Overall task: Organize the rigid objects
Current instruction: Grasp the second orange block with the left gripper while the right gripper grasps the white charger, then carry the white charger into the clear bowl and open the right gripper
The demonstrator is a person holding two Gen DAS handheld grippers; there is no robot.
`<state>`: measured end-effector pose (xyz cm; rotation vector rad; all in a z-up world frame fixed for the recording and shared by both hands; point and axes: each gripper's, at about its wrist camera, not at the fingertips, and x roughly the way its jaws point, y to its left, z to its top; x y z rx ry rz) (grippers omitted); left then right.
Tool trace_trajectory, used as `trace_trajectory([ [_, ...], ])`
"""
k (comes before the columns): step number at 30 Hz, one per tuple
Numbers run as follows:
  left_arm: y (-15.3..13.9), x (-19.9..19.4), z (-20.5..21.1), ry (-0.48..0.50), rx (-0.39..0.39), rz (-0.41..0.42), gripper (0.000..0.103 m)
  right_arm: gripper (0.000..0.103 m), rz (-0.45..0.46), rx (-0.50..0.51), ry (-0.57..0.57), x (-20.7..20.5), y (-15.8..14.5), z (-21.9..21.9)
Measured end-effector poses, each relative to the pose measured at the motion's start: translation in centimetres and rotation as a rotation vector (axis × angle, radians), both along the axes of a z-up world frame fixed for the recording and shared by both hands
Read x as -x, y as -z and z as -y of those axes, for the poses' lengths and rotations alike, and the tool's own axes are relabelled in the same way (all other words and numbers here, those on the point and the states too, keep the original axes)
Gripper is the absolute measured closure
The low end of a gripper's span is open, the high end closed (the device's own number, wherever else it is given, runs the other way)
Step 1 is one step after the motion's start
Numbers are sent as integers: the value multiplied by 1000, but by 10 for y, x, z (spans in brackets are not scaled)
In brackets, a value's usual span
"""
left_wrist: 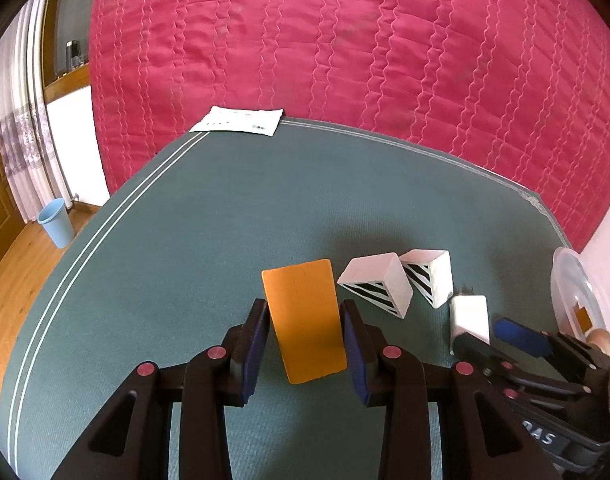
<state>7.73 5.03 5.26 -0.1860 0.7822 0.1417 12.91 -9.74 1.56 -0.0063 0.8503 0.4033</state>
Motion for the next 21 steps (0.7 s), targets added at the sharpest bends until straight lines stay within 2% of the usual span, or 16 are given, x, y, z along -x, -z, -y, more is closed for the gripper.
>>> trace_trajectory([
  [6, 0, 0, -3, -5, 4, 2, 64, 42, 9, 8, 7, -5, 1, -10],
  [12, 0, 0, -3, -3, 6, 1, 64, 65, 20, 36, 33, -5, 2, -11],
  [21, -1, 2, -1, 7, 4, 3, 64, 71, 12, 13, 51, 2, -4, -1],
])
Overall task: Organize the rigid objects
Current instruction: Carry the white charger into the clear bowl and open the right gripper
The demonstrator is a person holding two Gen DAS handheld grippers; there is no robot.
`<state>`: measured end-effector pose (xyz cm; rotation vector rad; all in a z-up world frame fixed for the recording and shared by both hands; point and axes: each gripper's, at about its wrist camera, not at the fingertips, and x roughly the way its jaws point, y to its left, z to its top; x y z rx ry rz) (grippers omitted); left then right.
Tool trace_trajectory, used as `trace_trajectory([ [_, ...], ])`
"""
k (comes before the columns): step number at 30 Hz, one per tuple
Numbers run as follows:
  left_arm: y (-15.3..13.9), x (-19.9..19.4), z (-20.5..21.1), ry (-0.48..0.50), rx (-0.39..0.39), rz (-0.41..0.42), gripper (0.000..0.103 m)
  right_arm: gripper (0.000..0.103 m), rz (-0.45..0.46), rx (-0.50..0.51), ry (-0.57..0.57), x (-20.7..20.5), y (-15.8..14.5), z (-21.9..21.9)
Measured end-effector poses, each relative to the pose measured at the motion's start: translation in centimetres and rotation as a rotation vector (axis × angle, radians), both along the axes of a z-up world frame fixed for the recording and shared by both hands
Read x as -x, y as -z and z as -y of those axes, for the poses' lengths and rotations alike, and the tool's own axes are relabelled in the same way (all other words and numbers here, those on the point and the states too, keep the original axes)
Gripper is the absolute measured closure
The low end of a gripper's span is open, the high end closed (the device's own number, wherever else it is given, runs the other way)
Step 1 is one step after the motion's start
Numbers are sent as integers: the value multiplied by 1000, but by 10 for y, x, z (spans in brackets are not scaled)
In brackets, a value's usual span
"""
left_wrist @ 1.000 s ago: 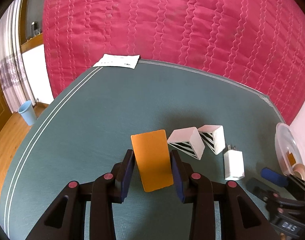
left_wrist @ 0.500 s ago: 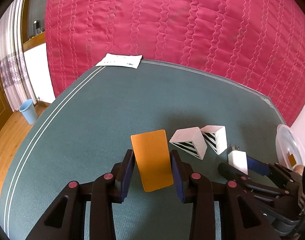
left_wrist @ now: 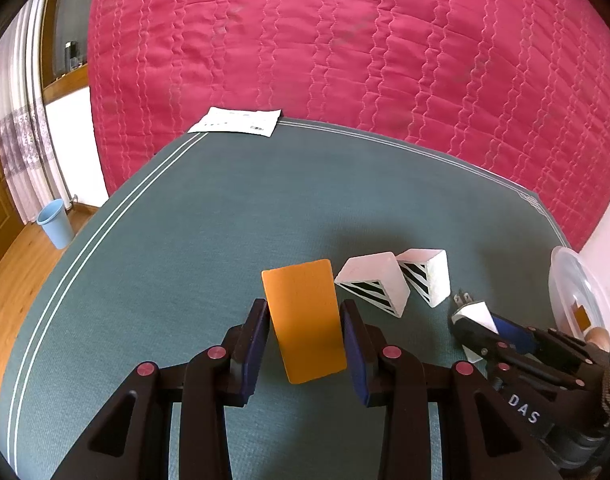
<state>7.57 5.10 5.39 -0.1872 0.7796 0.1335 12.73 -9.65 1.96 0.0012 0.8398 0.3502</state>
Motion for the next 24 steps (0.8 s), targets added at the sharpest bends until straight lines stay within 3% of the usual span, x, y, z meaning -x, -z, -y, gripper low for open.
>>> trace_trajectory([
  [16, -2, 4, 9, 25, -11, 11, 64, 71, 82, -28, 61, 28, -40, 44],
  [24, -2, 5, 13, 32, -21, 13, 64, 71, 125, -39, 147, 45, -58, 94],
])
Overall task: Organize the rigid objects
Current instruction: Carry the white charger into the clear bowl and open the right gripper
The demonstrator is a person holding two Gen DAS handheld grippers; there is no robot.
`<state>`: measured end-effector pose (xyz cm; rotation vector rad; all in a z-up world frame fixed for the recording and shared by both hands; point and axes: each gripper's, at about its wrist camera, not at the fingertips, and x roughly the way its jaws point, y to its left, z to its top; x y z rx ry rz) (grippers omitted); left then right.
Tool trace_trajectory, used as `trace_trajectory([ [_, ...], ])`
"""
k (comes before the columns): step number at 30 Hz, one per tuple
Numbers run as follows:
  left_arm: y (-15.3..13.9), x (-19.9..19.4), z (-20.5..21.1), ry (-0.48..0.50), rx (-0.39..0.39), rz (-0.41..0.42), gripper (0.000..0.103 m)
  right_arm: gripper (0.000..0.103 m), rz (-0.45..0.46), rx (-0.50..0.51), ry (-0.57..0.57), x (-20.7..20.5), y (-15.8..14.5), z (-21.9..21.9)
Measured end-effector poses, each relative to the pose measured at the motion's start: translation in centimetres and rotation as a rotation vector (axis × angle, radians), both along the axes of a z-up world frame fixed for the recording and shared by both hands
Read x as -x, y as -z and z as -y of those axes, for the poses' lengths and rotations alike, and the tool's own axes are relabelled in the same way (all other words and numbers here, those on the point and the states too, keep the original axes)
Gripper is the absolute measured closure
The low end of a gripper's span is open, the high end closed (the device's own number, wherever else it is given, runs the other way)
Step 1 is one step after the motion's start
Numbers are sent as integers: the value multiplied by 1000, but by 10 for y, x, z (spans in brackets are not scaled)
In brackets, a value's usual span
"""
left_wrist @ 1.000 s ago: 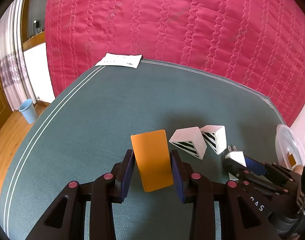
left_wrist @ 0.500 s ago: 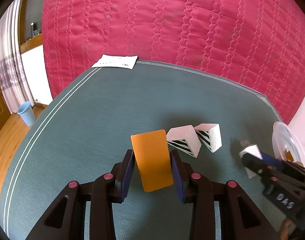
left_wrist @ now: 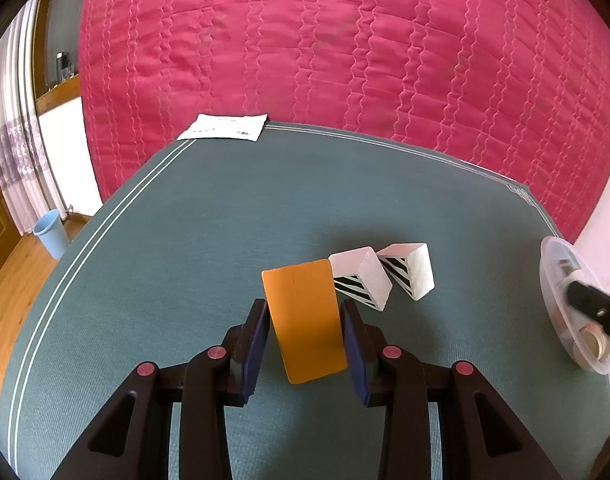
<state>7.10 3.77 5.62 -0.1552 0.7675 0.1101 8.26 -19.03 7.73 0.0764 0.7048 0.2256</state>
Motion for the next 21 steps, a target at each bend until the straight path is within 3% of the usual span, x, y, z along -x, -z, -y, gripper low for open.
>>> trace_trajectory([
  [11, 0, 0, 8, 5, -25, -1, 64, 71, 28, -45, 184, 11, -13, 83],
  [21, 0, 2, 20, 17, -57, -6, 64, 71, 27, -109, 301, 2, -5, 140],
])
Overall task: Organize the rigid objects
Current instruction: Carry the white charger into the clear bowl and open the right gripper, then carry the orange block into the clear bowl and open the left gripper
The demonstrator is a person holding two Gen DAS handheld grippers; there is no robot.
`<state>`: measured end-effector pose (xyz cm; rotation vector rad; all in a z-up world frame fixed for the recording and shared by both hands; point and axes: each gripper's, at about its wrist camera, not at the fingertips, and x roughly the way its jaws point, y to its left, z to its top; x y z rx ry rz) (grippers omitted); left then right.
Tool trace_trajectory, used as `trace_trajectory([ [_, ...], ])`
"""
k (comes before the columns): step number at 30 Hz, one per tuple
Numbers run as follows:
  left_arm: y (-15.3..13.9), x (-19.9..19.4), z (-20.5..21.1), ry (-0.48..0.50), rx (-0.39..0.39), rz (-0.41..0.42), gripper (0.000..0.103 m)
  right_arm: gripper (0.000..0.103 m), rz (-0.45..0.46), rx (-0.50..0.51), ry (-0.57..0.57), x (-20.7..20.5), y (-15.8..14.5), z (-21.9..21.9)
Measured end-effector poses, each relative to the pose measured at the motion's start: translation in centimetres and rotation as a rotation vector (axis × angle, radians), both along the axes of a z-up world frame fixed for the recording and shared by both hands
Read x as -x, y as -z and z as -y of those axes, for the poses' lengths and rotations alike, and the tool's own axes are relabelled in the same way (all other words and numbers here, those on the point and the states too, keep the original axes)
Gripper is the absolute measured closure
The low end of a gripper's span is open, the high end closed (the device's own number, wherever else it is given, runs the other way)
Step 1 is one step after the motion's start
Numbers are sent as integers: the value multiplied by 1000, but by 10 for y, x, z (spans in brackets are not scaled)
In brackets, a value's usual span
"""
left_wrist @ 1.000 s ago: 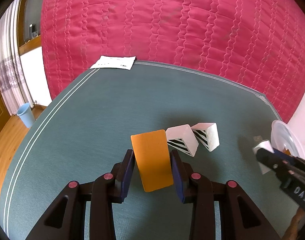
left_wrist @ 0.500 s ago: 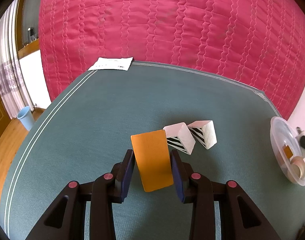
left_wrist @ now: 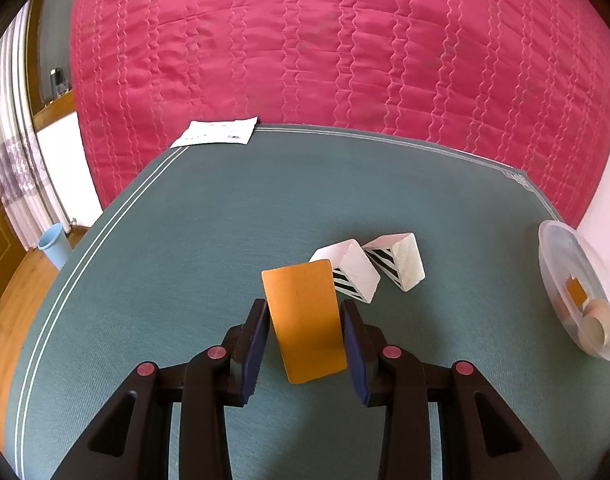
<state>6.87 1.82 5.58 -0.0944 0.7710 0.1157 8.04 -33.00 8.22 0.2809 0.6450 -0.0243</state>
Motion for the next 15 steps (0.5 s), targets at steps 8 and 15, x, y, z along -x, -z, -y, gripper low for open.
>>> trace_trajectory([
  [8, -1, 0, 11, 16, -15, -7, 64, 44, 23, -60, 44, 2, 10, 27],
  [15, -4, -2, 27, 45, -13, -16, 64, 44, 121, -93, 124, 18, 2, 43],
])
